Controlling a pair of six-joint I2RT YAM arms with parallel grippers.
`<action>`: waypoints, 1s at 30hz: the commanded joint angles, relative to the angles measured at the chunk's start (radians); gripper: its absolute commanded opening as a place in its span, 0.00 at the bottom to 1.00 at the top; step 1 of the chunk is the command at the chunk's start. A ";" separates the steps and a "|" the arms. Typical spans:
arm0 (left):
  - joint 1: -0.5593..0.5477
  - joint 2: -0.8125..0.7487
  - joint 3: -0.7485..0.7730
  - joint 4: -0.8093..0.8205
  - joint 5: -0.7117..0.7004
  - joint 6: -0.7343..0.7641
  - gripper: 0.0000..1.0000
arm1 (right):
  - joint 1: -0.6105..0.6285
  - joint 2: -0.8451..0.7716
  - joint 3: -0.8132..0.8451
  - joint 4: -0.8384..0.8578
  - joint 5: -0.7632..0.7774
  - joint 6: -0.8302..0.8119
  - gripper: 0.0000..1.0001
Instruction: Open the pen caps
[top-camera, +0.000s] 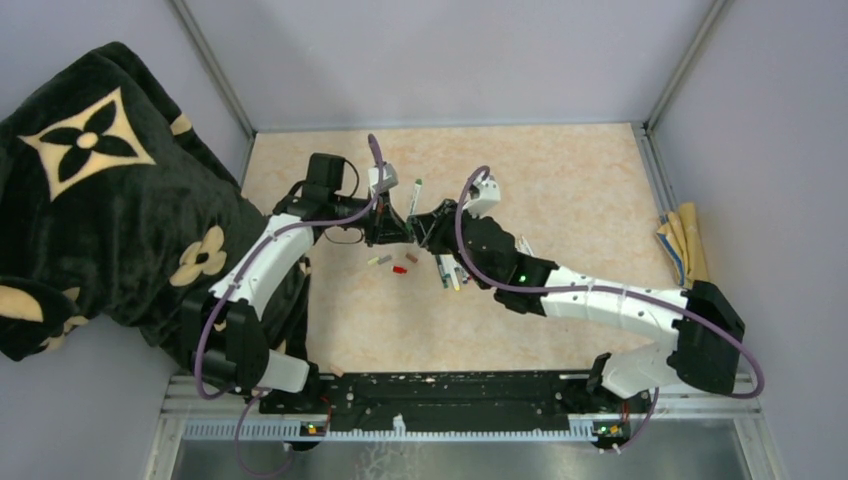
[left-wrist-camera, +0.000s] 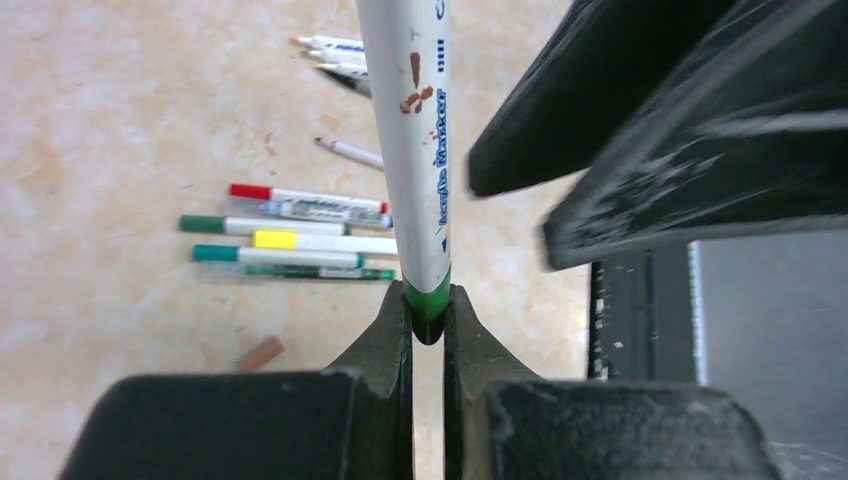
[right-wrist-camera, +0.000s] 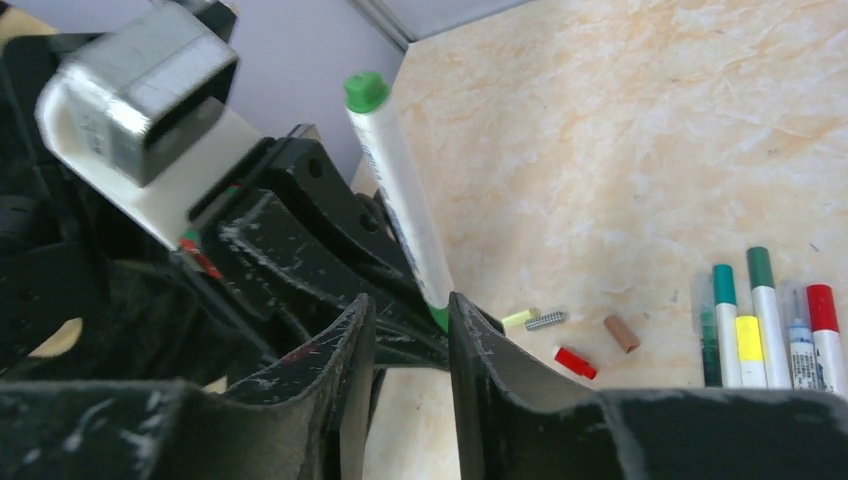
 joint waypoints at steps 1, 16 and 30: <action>-0.005 -0.012 0.031 -0.082 -0.159 0.223 0.00 | -0.064 -0.114 0.008 -0.053 -0.130 0.019 0.34; -0.080 -0.109 -0.063 -0.229 -0.503 0.869 0.00 | -0.390 0.070 0.356 -0.572 -0.987 -0.047 0.63; -0.167 -0.163 -0.132 -0.213 -0.662 1.008 0.00 | -0.388 0.226 0.326 -0.499 -1.249 0.019 0.53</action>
